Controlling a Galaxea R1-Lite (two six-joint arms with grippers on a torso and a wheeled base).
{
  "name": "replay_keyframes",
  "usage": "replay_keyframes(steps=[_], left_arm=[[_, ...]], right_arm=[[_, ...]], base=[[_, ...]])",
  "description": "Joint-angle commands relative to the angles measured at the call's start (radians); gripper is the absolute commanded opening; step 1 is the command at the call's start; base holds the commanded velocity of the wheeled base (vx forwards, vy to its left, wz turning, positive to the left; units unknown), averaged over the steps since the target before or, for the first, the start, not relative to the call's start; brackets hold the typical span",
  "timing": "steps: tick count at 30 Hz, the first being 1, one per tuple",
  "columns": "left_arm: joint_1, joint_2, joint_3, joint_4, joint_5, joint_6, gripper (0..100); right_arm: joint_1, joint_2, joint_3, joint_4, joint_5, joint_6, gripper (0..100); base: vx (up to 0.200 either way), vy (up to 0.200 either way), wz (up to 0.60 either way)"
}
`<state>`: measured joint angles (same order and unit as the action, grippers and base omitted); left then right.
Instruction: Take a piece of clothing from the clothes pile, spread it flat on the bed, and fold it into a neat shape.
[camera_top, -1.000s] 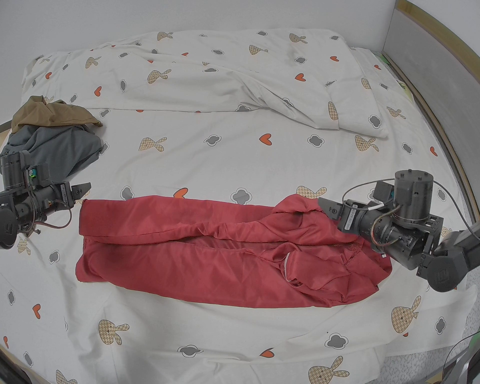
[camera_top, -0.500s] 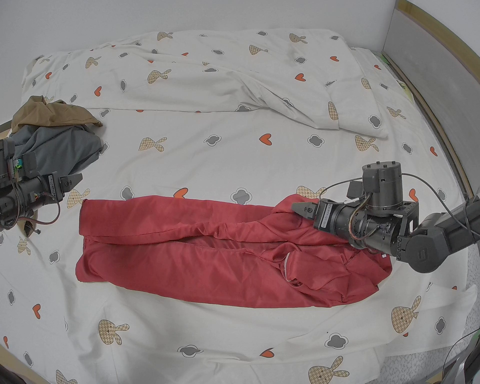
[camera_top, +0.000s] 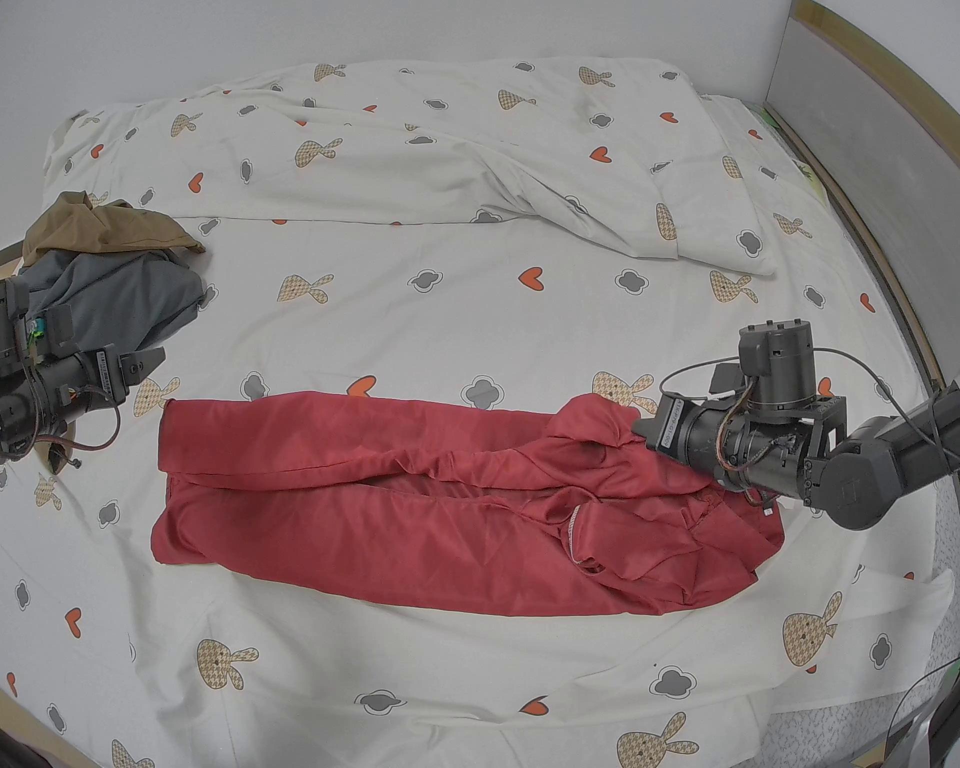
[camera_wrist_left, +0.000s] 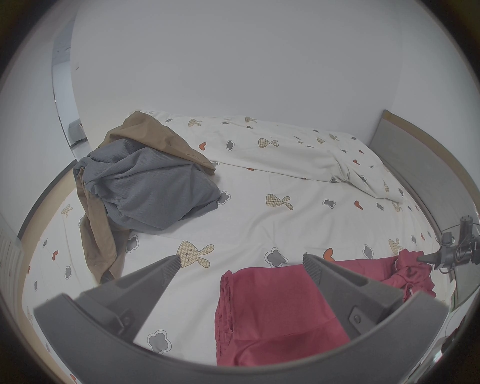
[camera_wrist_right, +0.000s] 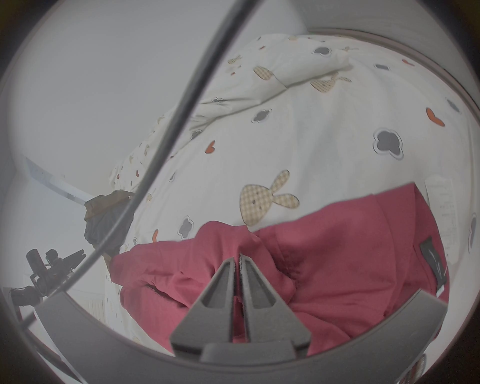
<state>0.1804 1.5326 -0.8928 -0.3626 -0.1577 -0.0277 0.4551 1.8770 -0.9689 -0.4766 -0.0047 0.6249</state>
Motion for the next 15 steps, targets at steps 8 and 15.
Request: replay_keyframes(steps=[8,15], left_arm=[[0.001,0.004,0.005,-0.001,0.000,0.000,100],[0.001,-0.005,0.009,-0.001,0.000,0.000,100]], right_arm=[[-0.004,-0.182,0.170,0.006,0.037,0.032,0],[-0.004,-0.243,0.289,0.004,0.035,0.032,0]], base=[[0.000,0.000,0.00],[0.000,0.000,0.00]])
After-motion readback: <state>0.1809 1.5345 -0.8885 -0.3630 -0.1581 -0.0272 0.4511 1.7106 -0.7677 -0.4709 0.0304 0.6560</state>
